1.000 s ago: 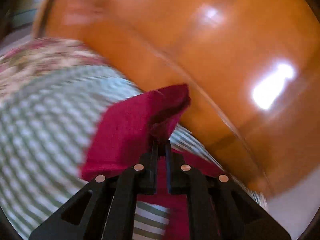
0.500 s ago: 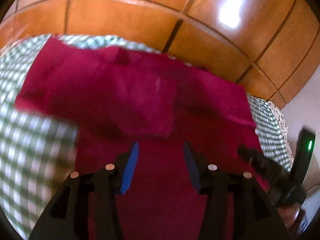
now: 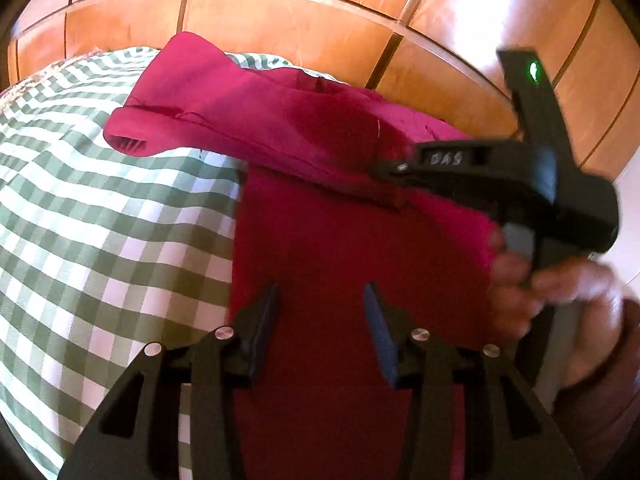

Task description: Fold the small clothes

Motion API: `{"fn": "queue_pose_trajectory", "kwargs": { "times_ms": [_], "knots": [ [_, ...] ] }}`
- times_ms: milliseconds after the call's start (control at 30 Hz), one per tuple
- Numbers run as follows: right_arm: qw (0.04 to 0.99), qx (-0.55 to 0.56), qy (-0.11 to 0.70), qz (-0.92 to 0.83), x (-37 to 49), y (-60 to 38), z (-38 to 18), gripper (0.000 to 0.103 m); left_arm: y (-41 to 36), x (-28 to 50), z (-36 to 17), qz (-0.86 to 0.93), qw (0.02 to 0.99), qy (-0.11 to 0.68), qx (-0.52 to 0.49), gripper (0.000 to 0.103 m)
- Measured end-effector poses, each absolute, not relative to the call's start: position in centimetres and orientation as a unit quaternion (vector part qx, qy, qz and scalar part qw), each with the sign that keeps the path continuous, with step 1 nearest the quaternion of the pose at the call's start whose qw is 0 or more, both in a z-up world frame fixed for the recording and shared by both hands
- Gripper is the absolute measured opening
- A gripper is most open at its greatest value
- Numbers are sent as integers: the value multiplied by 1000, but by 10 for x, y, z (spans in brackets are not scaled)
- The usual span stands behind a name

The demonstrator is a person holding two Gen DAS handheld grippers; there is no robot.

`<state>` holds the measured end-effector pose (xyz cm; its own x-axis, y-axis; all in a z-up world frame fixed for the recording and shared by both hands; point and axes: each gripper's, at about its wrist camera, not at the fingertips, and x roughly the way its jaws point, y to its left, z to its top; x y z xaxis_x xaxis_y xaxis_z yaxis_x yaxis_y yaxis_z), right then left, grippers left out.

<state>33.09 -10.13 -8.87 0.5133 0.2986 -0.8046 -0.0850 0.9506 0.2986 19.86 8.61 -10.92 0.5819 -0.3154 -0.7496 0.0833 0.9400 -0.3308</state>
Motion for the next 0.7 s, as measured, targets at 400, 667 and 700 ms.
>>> {"fn": "queue_pose_trajectory", "kwargs": {
  "times_ms": [400, 667, 700],
  "knots": [
    [928, 123, 350, 15, 303, -243, 22, 4, 71, 214, -110, -102, 882, 443, -123, 44],
    [884, 144, 431, -107, 312, -321, -70, 4, 60, 222, -109, -92, 881, 454, -96, 43],
    [879, 148, 439, -112, 313, -326, -82, 4, 61, 223, -106, -92, 879, 457, -98, 43]
  ]
}}
